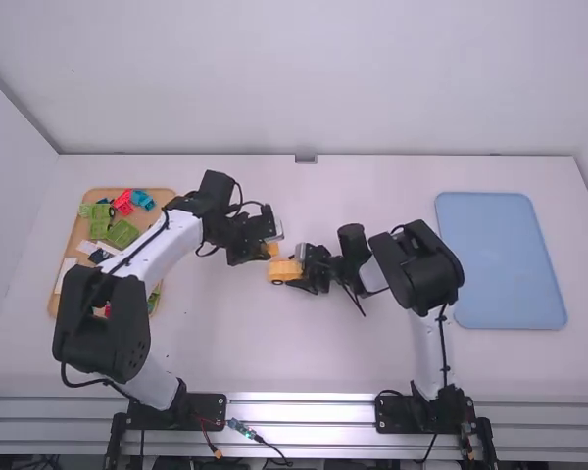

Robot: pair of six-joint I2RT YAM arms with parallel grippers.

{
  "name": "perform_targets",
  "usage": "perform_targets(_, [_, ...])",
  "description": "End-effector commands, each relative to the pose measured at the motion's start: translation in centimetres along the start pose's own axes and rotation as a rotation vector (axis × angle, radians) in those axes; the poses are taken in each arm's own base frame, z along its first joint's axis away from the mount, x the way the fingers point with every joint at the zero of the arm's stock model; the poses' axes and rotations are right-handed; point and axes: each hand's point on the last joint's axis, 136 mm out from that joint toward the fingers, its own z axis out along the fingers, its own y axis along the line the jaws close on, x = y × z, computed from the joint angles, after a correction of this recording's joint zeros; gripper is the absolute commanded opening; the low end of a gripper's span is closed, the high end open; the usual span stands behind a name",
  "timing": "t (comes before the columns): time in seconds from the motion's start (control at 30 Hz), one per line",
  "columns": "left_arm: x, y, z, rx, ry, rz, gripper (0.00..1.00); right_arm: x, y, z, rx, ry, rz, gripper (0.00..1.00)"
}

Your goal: Assemble lego blocks to make yellow taxi

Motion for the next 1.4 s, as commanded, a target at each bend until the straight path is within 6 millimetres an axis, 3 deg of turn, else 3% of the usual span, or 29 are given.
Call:
perform_targets(0.0, [0.8,-1.7,0.8,0.055,0.002,0.044,0.02,0.5,0.9,-0.7,-0.043,-0.035,0.03,0.64])
perform_targets(0.17, [1.1,-2.2,1.3,0.069,-0.014,0.05,0.02,0.5,0.7,-1.8,-0.044,-0.067,0.037,0.64])
perform_targets(0.53, [0.1,-3.4,3.1,0.089,-0.044,0.101,0.02,0.8,1.3,-1.8,-0.054,-0.06,0.034,0.63])
perform_targets(1.37, [-1.4,-3.0,6.8,0.145,-0.014,0.048,0.02,1.1,1.8,-1.9,-0.059,-0.055,0.046,0.63])
